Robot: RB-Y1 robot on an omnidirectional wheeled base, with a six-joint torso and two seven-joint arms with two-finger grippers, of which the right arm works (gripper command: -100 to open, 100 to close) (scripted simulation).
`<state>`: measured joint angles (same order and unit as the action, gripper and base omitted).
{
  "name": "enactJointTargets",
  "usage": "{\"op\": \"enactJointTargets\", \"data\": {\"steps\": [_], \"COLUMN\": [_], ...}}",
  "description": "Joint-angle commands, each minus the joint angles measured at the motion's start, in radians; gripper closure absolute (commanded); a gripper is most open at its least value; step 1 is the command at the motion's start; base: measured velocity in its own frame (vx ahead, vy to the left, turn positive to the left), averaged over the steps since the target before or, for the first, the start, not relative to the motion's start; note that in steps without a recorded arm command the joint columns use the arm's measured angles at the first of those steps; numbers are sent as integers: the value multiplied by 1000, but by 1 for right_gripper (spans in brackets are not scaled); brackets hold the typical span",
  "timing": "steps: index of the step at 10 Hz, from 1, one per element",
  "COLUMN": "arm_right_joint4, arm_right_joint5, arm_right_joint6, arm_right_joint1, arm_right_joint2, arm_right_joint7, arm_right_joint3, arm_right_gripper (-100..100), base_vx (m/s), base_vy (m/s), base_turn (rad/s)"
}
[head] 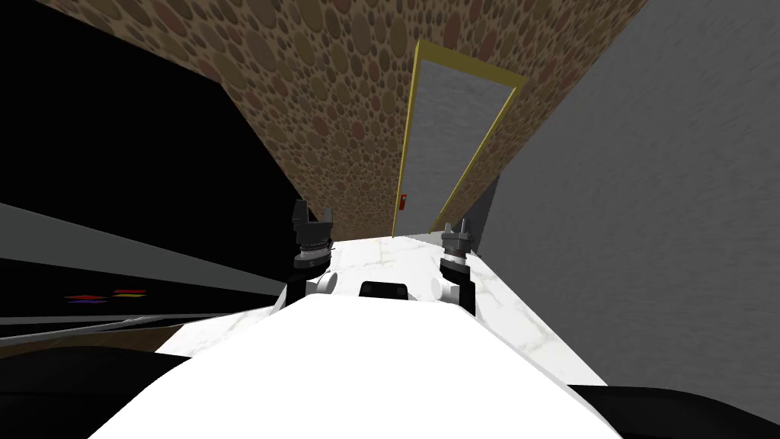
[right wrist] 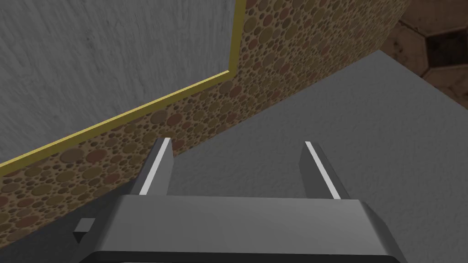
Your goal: Pull the door open
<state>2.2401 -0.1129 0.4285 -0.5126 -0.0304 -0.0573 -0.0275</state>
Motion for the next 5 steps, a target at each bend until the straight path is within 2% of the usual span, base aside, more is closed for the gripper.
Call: {"op": "enactJointTargets", "data": {"steps": [1, 4, 5], "arm_right_joint4": [-28, -74, -103], "arm_right_joint5": [-31, -82, -114], "arm_right_joint6": [2, 4, 6], "arm_right_joint1": [15, 39, 54], "arm_right_joint2": [13, 32, 43], "arm_right_joint7": [-19, -52, -72], "arm_right_joint3": [-3, -8, -11], "arm_right_gripper": [-100, -100, -100], "base_vx": [61, 85, 116], "base_vy": [-13, -40, -70], "base_turn": [124, 92, 155]}}
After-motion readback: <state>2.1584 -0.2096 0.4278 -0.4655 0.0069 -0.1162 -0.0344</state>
